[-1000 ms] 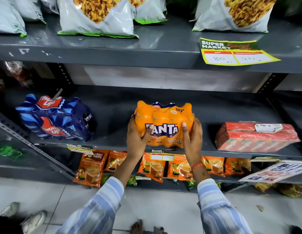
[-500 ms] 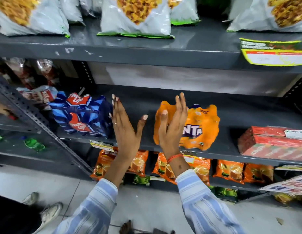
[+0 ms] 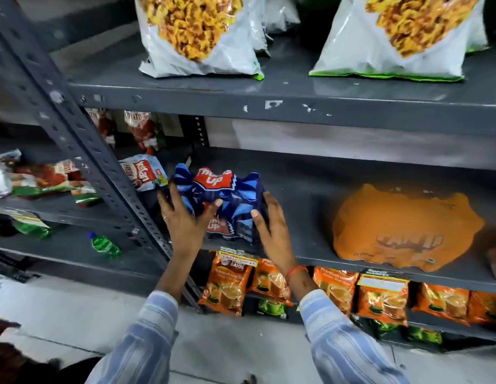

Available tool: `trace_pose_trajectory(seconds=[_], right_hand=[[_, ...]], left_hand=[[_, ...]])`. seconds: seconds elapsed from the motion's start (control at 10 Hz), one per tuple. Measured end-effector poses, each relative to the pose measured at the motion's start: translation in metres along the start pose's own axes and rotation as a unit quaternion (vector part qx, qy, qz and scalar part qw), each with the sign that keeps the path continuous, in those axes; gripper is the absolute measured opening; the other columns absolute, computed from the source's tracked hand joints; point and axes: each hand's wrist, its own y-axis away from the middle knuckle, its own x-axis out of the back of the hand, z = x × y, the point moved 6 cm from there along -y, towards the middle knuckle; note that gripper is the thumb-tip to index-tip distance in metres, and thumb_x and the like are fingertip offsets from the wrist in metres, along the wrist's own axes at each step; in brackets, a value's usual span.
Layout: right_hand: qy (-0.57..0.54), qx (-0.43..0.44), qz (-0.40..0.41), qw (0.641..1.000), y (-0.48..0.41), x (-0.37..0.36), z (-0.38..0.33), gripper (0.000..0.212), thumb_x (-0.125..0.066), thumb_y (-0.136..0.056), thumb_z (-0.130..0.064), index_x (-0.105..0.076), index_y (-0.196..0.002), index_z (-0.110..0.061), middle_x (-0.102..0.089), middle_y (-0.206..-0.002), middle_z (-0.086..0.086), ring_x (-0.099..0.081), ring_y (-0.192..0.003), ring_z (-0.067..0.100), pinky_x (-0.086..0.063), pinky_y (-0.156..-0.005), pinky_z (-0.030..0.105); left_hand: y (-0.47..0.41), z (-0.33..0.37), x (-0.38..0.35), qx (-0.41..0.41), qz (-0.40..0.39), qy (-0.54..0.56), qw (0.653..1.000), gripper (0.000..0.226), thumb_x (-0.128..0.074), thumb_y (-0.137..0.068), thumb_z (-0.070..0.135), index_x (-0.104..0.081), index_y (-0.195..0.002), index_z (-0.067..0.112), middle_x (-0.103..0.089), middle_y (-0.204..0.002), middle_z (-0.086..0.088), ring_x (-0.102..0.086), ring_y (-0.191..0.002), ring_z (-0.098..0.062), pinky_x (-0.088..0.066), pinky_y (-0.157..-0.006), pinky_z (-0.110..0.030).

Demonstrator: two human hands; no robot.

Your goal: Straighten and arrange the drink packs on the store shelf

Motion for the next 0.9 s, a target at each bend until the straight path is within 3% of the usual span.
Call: trace_pose_trajectory(seconds=[0.2,0.3,0.4,0.5,0.7,0.8,0.9], right_hand=[[0.012,0.013,-0.025,1.0,0.003,0.002,0.003,0.056,-0.05,-0.095,-0.029,-0.028,-0.146,-0.021,-0.029,-0.151,0.003,-0.031,-0.14,0.012,-0.03,-0.116,0.026],[0.021,0.011,-0.014,1.0,0.006,0.017,0.01,0.055,-0.051,-0.095,-0.026,-0.029,-0.146,-0.022,-0.03,-0.149,0.003,-0.032,-0.138,0.01,-0.033,-0.111,0.013],[0.031,0.01,-0.005,0.999,0.007,0.035,0.021,0.055,-0.051,-0.095,-0.027,-0.031,-0.146,-0.021,-0.03,-0.149,0.003,-0.032,-0.14,0.012,-0.035,-0.113,0.024],[0.04,0.004,0.0,0.999,0.013,0.055,0.032,0.056,-0.051,-0.094,-0.029,-0.031,-0.145,-0.021,-0.031,-0.15,0.002,-0.031,-0.141,0.014,-0.037,-0.113,0.044],[0.039,-0.013,-0.007,0.999,0.013,0.063,0.03,0.057,-0.049,-0.095,-0.033,-0.028,-0.147,-0.022,-0.03,-0.151,0.002,-0.031,-0.141,0.013,-0.038,-0.112,0.045],[0.076,-0.017,-0.021,0.997,0.024,0.06,0.016,0.058,-0.045,-0.095,-0.036,-0.024,-0.147,-0.021,-0.028,-0.153,0.006,-0.031,-0.141,0.017,-0.036,-0.114,0.043],[0.132,-0.026,-0.025,0.991,0.026,0.07,0.007,0.057,-0.043,-0.096,-0.034,-0.024,-0.147,-0.016,-0.03,-0.152,0.01,-0.032,-0.14,0.022,-0.031,-0.116,0.037]], left_hand=[[-0.004,-0.005,-0.001,0.03,0.008,0.027,0.999,0.107,-0.074,-0.063,0.058,-0.016,-0.145,0.021,-0.031,-0.142,-0.027,-0.03,-0.131,-0.047,-0.033,-0.105,-0.062],[0.008,0.002,-0.01,0.025,-0.001,0.045,0.999,0.11,-0.066,-0.057,0.069,-0.016,-0.144,0.024,-0.028,-0.145,-0.024,-0.028,-0.134,-0.044,-0.033,-0.106,-0.062],[0.02,0.012,-0.02,0.019,-0.011,0.052,0.998,0.109,-0.067,-0.058,0.069,-0.014,-0.144,0.028,-0.025,-0.147,-0.022,-0.025,-0.136,-0.043,-0.031,-0.107,-0.061],[0.038,0.027,-0.031,0.026,-0.021,0.072,0.997,0.111,-0.073,-0.06,0.062,-0.013,-0.145,0.025,-0.021,-0.149,-0.024,-0.019,-0.138,-0.043,-0.025,-0.11,-0.058],[0.04,0.032,-0.038,0.024,-0.035,0.069,0.997,0.112,-0.076,-0.063,0.055,-0.007,-0.147,0.027,-0.01,-0.154,-0.024,-0.007,-0.143,-0.043,-0.016,-0.113,-0.058],[0.051,0.042,-0.032,-0.001,-0.024,0.012,1.0,0.114,-0.067,-0.067,0.065,0.005,-0.147,0.026,0.005,-0.157,-0.025,0.007,-0.144,-0.042,-0.006,-0.115,-0.059],[0.068,0.064,-0.034,-0.055,-0.01,-0.05,0.997,0.102,-0.058,-0.077,0.062,0.003,-0.147,0.022,0.005,-0.157,-0.025,0.007,-0.145,-0.04,-0.004,-0.117,-0.059]])
